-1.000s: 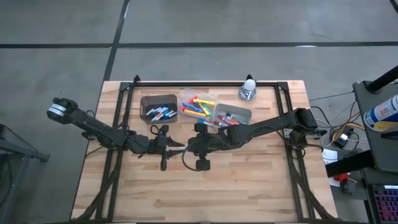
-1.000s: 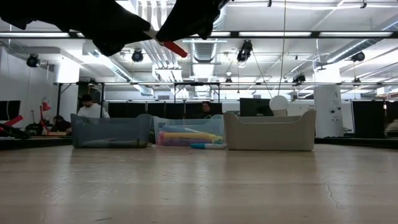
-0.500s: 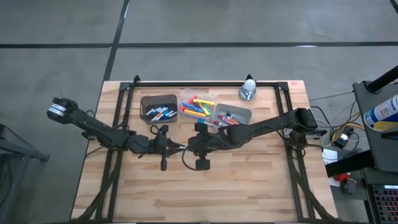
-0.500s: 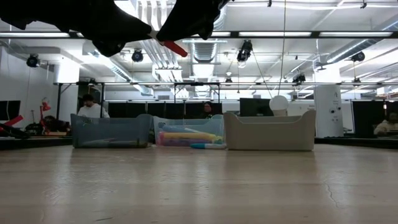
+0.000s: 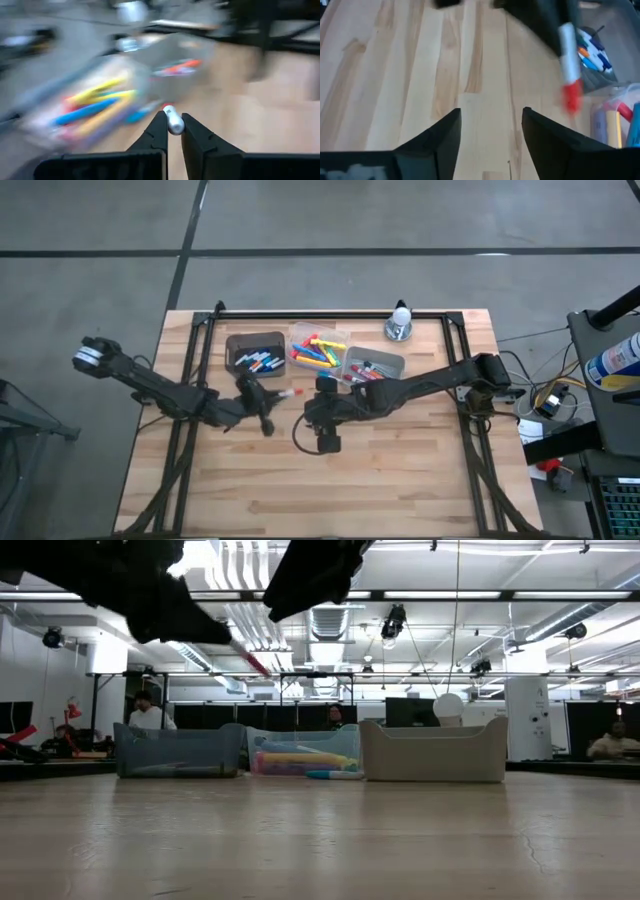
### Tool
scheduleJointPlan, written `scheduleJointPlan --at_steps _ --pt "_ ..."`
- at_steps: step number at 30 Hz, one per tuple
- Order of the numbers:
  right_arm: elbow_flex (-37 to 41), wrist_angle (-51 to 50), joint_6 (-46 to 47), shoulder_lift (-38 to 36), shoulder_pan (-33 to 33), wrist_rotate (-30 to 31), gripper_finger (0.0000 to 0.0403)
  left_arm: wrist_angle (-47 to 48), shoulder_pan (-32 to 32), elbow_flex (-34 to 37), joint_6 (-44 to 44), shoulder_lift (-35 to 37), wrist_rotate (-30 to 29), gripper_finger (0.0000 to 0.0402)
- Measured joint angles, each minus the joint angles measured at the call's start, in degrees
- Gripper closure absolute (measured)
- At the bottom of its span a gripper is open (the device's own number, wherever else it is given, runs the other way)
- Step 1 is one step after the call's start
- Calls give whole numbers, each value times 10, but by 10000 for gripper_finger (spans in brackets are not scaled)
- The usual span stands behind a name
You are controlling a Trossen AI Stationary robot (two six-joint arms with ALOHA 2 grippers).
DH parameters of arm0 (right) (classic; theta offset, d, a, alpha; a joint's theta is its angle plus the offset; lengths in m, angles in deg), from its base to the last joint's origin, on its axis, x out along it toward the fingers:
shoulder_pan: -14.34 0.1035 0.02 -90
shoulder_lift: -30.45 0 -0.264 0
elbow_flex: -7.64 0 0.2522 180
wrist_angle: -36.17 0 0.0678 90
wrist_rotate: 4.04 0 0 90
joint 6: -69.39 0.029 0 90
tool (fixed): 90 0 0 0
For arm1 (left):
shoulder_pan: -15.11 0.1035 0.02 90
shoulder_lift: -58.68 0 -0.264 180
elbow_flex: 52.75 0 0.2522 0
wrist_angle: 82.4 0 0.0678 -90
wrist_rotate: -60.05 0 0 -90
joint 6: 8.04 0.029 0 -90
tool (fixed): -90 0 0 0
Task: Pick & Place Markers
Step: Put the red mini marker into the black bin, then put the blue mini marker into the black bin
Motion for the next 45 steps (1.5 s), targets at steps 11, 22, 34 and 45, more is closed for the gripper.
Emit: scheduleJointPlan --at_steps 11,22,34,45 --pt "0 -19 14 -1 0 2 198 238 98 0 -186 18 -135 379" --pt "0 -26 14 -1 0 3 197 269 317 0 -178 19 70 369" --pt "0 -27 17 -1 0 4 197 267 397 0 -161 19 177 344" --pt "1 -27 -18 12 0 3 197 263 397 0 -140 25 173 253"
